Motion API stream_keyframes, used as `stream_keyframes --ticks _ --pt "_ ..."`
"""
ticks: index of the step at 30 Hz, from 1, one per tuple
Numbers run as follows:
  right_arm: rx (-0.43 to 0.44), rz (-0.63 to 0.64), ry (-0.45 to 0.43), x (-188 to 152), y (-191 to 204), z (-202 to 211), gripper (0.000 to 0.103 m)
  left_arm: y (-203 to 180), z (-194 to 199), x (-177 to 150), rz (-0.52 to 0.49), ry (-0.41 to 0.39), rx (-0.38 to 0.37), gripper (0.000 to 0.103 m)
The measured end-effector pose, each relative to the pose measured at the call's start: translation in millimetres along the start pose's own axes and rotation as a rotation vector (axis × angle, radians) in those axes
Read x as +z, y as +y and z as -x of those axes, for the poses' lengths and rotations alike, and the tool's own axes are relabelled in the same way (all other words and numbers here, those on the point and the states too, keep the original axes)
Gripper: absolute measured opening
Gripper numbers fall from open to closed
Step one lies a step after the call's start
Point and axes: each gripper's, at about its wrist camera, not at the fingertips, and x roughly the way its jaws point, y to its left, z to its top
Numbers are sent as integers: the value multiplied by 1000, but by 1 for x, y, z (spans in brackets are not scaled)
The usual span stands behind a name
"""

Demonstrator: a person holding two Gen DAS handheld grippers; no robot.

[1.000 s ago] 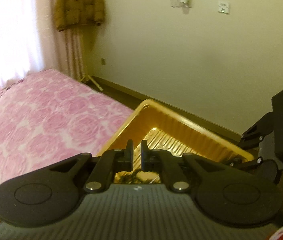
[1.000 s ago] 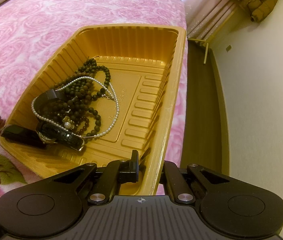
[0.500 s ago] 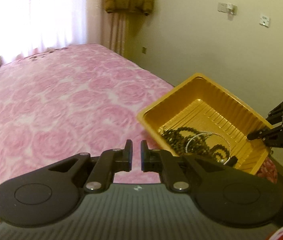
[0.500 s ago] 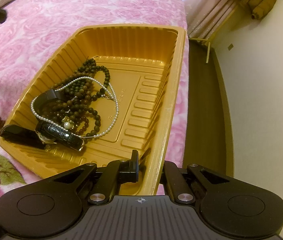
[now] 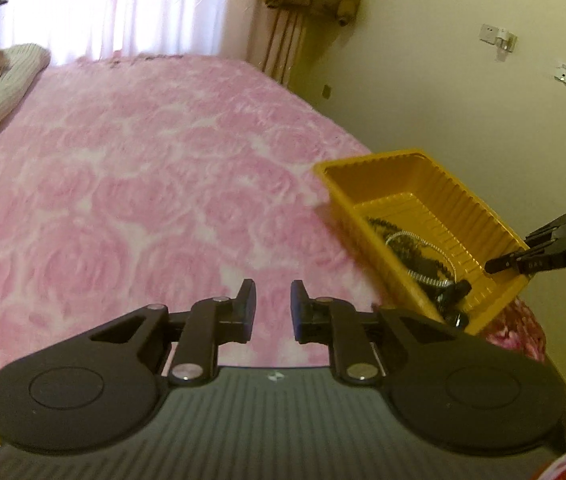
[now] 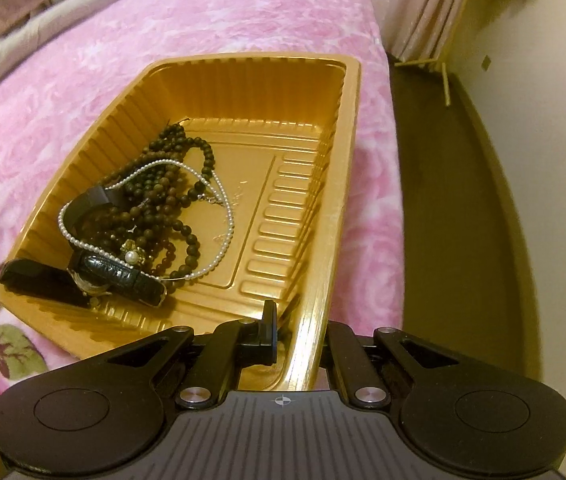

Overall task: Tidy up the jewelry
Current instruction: 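Set the yellow tray down on the bedspread with the right tool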

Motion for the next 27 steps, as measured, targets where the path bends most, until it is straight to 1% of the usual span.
stream_keyframes --ticks 5,9,12,15,18,19,21,22,23,24,25,26,27 --pt "62 -67 -30 -11 -14 -6 5 5 5 -17 23 27 34 17" --pt "87 -100 -63 -17 -21 -5 5 8 7 -26 24 38 72 20" --pt "108 -133 -82 -21 -26 -4 5 8 8 -31 32 48 85 21" --pt "150 -199 -112 -25 -35 -1 5 9 9 -36 36 54 89 26" --pt "193 -290 -145 -30 -46 3 5 11 10 -40 45 57 102 28" --pt "215 -325 -155 -33 -51 4 8 13 12 -41 51 57 108 28" --pt "243 -383 -172 -37 -58 7 31 15 14 -43 60 56 117 29" --pt "246 -417 -189 -41 -62 10 59 16 15 -43 63 55 121 30" --pt "246 -449 -212 -44 -65 15 74 17 16 -44 68 55 127 35" --pt "241 -485 -244 -48 -68 20 75 19 17 -44 71 56 129 39" --pt "240 -512 -267 -52 -70 24 75 19 18 -45 74 59 129 39" --pt "244 -540 -279 -55 -72 29 76 20 18 -46 78 66 130 41" --pt "242 -572 -289 -58 -74 34 76 20 19 -47 84 72 132 45"
